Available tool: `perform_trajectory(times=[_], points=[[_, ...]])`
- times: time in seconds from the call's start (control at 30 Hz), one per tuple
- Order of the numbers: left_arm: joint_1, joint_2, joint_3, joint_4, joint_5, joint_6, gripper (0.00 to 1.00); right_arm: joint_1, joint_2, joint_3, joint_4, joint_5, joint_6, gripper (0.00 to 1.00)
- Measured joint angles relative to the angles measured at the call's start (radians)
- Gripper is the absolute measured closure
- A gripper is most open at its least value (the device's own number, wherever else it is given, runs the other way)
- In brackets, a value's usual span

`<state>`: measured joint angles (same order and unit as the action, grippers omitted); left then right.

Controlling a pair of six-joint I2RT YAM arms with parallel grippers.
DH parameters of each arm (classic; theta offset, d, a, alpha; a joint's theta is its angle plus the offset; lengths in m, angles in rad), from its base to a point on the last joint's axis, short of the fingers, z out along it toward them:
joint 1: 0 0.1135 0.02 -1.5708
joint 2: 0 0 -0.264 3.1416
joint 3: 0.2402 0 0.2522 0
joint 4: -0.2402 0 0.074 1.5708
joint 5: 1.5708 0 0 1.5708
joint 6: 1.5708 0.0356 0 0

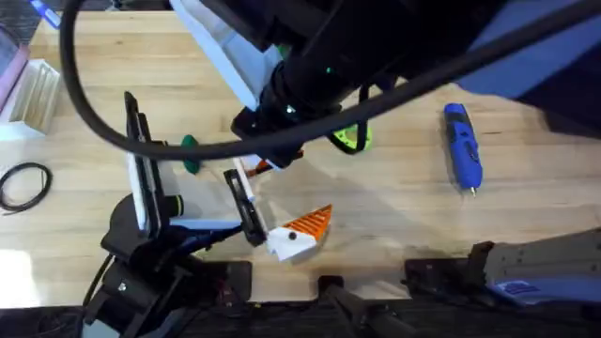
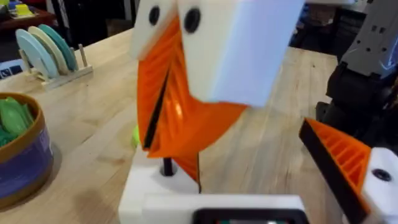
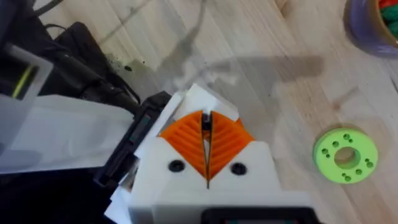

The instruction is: Pick up the gripper from the table and insert it into the empty holder that is missing its gripper. Then pick up a screw, insert it into the mounting hole, and use the screwdriver to tighten it. Finally, clean up the table by picking up the vegetable and placing it into the bucket.

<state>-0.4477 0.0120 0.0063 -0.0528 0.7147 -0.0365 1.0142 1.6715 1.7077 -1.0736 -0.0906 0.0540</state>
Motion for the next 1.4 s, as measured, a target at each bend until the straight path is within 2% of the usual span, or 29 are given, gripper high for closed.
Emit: perform_trajectory(times=[0.57, 0.6, 0.77, 0.8, 1.13, 1.4], points=[[0.0, 0.0, 0.0, 0.0, 0.0, 0.002, 0.015, 0.0, 0.007, 0.0, 0.002, 0.0, 0.017, 0.981], [0.0, 0.0, 0.0, 0.001, 0.0, 0.002, 0.015, 0.0, 0.007, 0.0, 0.001, 0.0, 0.02, 0.874], [0.0, 0.0, 0.0, 0.001, -0.002, 0.002, 0.016, -0.002, 0.011, 0.0, -0.007, 0.017, 0.02, 0.146], [0.0, 0.0, 0.0, 0.001, -0.002, 0.002, 0.016, -0.005, 0.011, 0.0, -0.008, 0.022, 0.02, 0.11], [0.0, 0.0, 0.0, 0.004, -0.002, 0.002, 0.015, -0.038, -0.009, 0.0, -0.01, 0.018, 0.021, 0.082], [0.0, 0.0, 0.0, 0.004, -0.002, 0.002, 0.015, -0.2, -0.186, -0.002, -0.015, -0.029, 0.025, 0.082]])
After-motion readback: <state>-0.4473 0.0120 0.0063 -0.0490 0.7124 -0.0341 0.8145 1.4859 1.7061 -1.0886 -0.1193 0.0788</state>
